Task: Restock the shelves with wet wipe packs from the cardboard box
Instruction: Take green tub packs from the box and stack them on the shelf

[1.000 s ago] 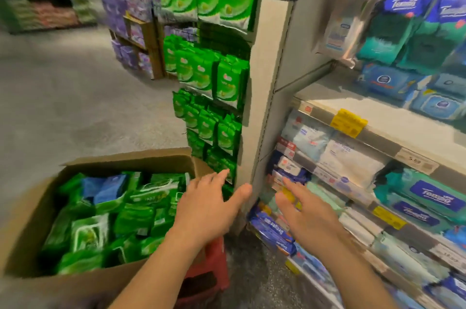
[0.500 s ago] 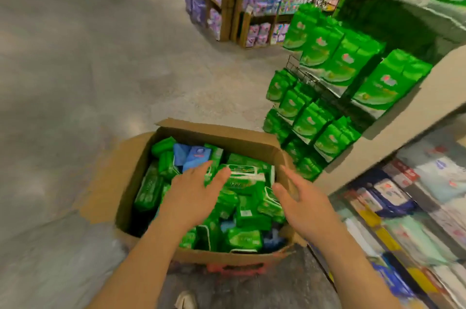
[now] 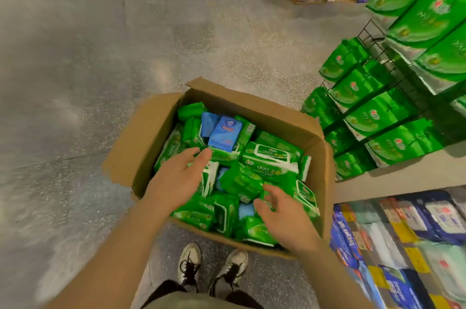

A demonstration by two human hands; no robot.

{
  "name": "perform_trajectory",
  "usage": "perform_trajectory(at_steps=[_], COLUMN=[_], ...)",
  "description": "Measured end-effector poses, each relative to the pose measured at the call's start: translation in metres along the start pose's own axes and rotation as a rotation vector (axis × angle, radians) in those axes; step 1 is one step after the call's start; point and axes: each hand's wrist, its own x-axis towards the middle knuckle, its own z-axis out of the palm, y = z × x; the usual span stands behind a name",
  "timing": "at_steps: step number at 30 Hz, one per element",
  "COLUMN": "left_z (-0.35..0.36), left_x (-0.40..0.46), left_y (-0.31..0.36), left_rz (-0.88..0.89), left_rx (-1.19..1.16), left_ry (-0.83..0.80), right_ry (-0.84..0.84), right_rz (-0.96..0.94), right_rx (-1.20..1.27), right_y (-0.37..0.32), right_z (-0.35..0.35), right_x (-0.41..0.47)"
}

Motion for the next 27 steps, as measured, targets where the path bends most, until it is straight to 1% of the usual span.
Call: perform_trajectory(at_steps=[2,4,7,9,11,12,14,16,19,22,24,25,27], left_z=[0.008,0.02,0.039,0.051,0.06,0.064,0.071,0.074,0.07,0.062,0.057,0.056,0.058], left_x=[-0.002,-0.002,0.003,0.008,0.014,0.016,0.019,0.02,0.013,-0.005,-0.016,-0.02,-0.022], left_y=[-0.013,-0.029,-0.052,-0.063,-0.071,-0.073,-0.072,-0.069,-0.056,-0.027,-0.005,0.004,0.012], left_rz=[-0.085,-0.205,-0.328,-0.356,-0.372,-0.393,-0.425,-0.424,-0.425,-0.363,-0.298,-0.264,-0.217], left_rx=[-0.01,0.032,0.153,0.281,0.417,0.455,0.489,0.494,0.339,0.227,0.157,0.08,-0.182], left_ry=[0.065,0.061,0.042,0.019,-0.042,-0.082,-0.159,-0.146,-0.01,0.036,0.076,0.096,0.13], right_ry=[-0.114,-0.223,-0.308,-0.334,-0.369,-0.392,-0.43,-0.436,-0.462,-0.478,-0.474,-0.484,-0.536], right_rz=[0.006,0.015,0.045,0.056,0.094,0.124,0.176,0.166,0.13,0.088,0.103,0.132,0.181], right_rx=[0.018,0.015,0.047,0.065,0.094,0.15,0.293,0.398,0.504,0.466,0.491,0.553,0.716], right_y=[0.002,0.003,0.005,0.01,0.014,0.015,0.015,0.009,0.007,0.01,0.018,0.021,0.026], right_z=[0.019,0.038,0.062,0.078,0.095,0.103,0.118,0.125,0.117,0.09,0.071,0.061,0.042], right_x=[0.019,0.035,0.054,0.068,0.079,0.083,0.088,0.09,0.087,0.077,0.071,0.068,0.063])
